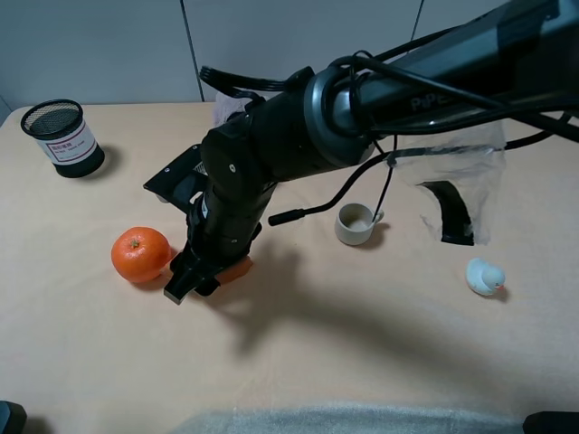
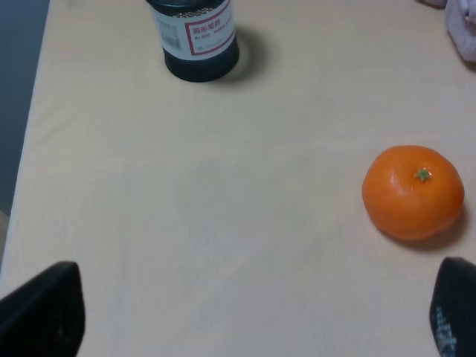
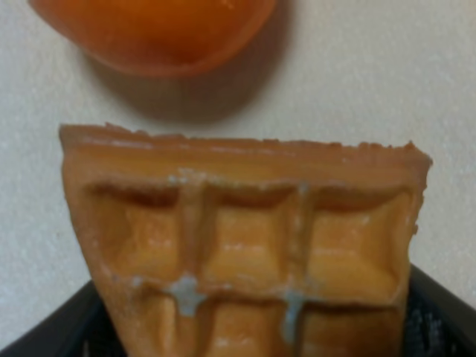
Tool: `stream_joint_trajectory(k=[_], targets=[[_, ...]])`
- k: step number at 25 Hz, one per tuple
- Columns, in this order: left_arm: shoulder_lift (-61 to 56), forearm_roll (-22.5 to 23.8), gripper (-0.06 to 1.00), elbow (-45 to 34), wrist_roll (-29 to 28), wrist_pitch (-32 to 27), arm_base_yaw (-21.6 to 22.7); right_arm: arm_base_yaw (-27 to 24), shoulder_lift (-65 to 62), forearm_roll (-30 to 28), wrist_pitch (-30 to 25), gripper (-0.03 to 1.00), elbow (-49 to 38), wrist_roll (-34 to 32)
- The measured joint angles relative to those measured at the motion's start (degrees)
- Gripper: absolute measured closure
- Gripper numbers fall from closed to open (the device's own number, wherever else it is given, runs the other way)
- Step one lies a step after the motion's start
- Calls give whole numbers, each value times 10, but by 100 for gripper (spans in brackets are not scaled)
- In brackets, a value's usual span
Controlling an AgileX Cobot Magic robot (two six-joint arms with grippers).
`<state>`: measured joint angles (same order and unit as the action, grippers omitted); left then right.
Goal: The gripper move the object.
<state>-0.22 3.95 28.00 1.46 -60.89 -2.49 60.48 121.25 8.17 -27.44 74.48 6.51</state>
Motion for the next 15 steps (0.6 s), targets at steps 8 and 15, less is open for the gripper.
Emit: stream_joint_trajectory(k=[8,15], targets=[[0,0,3,0,0,0,0,0,0,4,3,48,0,0],[0,0,3,0,0,0,0,0,0,10,3,48,0,0]])
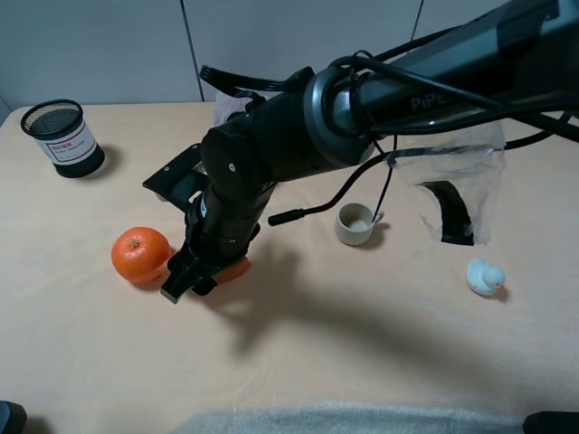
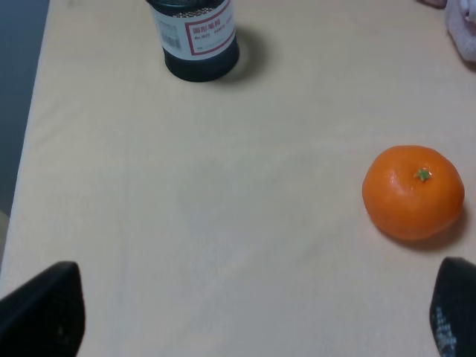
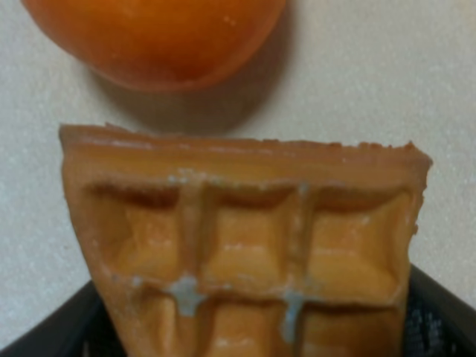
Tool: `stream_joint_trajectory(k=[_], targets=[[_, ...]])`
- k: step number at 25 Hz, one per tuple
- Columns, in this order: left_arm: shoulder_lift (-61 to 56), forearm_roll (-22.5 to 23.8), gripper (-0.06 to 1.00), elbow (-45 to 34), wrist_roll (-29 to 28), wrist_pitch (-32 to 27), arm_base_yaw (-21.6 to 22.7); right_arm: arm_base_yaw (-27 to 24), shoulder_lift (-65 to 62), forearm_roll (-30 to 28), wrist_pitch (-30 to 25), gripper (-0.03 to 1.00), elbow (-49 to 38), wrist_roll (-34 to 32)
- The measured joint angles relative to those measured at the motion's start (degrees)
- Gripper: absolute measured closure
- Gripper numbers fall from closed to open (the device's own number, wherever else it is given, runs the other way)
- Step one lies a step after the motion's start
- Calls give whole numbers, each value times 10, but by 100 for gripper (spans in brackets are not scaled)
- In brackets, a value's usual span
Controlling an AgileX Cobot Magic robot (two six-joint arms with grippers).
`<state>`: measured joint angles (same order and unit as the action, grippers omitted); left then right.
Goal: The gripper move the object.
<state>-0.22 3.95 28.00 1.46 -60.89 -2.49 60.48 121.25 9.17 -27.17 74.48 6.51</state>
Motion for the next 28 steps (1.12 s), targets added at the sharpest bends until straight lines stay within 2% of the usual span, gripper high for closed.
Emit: stream_joint_trajectory(k=[7,11,16,28], targets=[[0,0,3,0,0,0,0,0,0,2,1,47,0,0],[0,0,3,0,0,0,0,0,0,2,1,36,0,0],[0,0,3,0,0,0,0,0,0,3,1,29,0,0],[0,0,3,0,0,0,0,0,0,4,-11,28,0,0]])
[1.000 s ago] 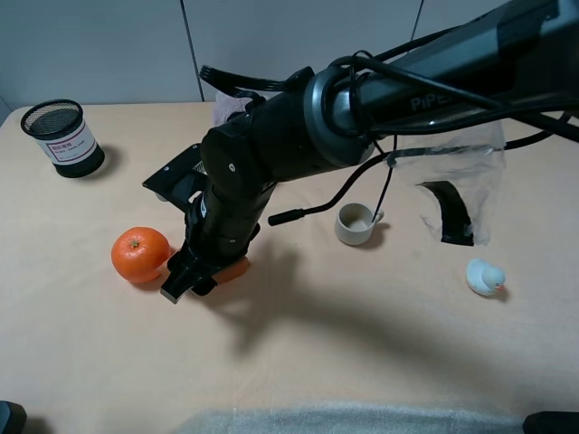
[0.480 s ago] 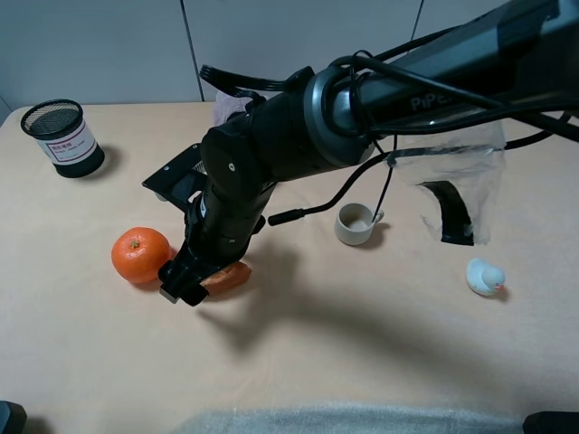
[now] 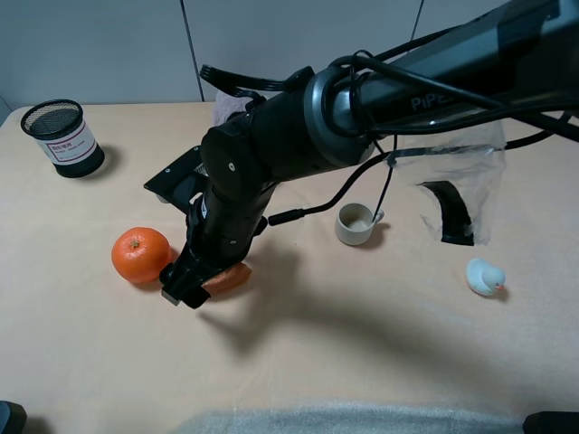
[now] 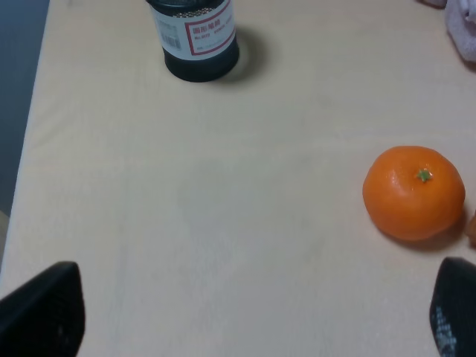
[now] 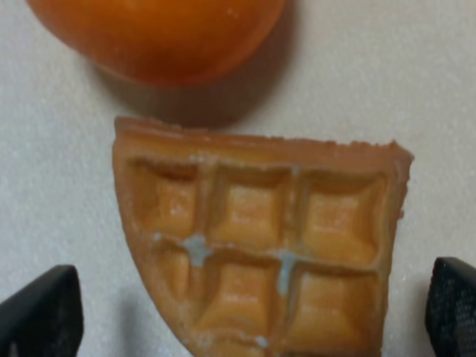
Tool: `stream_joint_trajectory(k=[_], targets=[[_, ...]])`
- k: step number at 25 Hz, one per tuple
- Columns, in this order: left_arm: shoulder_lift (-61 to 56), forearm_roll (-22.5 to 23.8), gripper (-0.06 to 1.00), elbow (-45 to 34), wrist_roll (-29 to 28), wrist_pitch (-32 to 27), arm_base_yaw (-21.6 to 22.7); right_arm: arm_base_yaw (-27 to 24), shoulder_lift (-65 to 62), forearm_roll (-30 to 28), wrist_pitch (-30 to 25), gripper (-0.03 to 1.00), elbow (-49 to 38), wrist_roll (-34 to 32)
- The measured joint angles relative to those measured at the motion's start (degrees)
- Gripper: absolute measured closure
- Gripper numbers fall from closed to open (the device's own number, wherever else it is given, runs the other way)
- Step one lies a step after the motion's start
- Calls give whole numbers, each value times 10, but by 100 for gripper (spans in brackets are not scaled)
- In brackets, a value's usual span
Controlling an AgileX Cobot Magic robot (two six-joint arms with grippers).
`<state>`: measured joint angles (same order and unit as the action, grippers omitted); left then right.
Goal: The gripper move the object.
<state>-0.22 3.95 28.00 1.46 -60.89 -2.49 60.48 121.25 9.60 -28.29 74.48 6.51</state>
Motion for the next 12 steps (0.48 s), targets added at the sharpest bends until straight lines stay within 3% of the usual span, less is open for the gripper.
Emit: stream_joint_trajectory(k=[7,12], targets=[[0,0,3,0,0,0,0,0,-15,0,-27,28,2,0],[0,0,3,0,0,0,0,0,-16,-1,-81,28,28,0]])
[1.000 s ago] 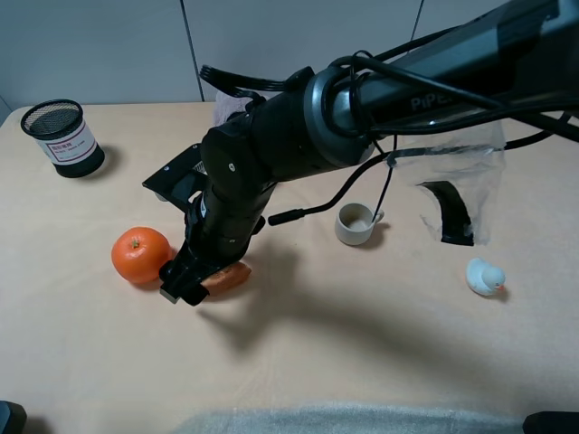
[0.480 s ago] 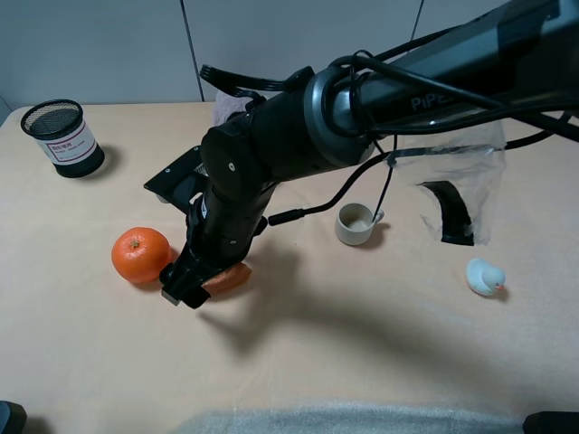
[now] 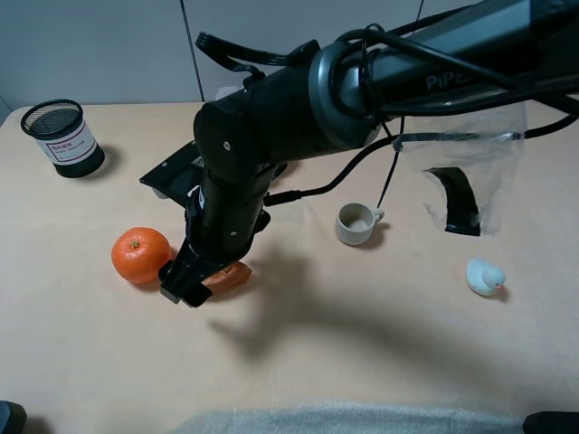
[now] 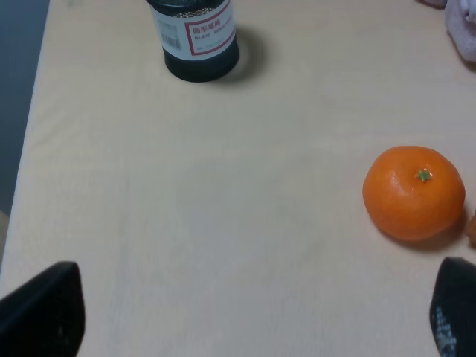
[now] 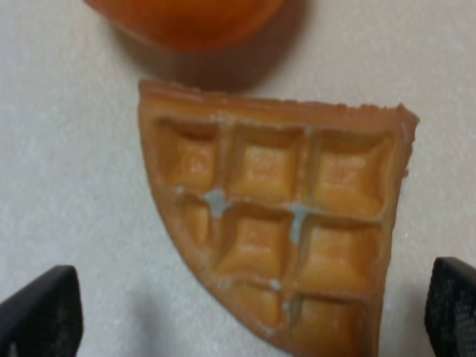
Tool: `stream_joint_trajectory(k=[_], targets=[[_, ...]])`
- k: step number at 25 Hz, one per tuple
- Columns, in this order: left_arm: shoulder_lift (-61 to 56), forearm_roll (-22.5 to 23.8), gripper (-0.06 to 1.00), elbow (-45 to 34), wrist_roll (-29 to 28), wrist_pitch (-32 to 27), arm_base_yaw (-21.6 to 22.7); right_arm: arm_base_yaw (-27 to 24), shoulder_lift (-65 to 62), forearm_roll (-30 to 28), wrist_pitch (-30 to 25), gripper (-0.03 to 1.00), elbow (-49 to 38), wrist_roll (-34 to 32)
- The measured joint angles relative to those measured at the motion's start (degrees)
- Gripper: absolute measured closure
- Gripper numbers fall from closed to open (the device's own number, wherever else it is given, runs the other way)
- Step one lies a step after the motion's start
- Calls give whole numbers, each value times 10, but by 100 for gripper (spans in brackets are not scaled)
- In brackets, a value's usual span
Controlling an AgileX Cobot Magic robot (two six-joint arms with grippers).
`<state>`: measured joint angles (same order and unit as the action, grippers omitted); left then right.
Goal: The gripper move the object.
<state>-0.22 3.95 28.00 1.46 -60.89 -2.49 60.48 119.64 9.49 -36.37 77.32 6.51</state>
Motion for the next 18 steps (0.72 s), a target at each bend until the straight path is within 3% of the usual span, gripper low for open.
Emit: stream_joint_trajectory(k=[4,9,18], targets=[[0,0,3,0,0,0,0,0,0,0,-29,28,24,0],[0,0,3,0,0,0,0,0,-7,-5,-104,28,74,0],[0,0,3,0,-1,0,0,-7,-65,-13,-182,28,89,0]])
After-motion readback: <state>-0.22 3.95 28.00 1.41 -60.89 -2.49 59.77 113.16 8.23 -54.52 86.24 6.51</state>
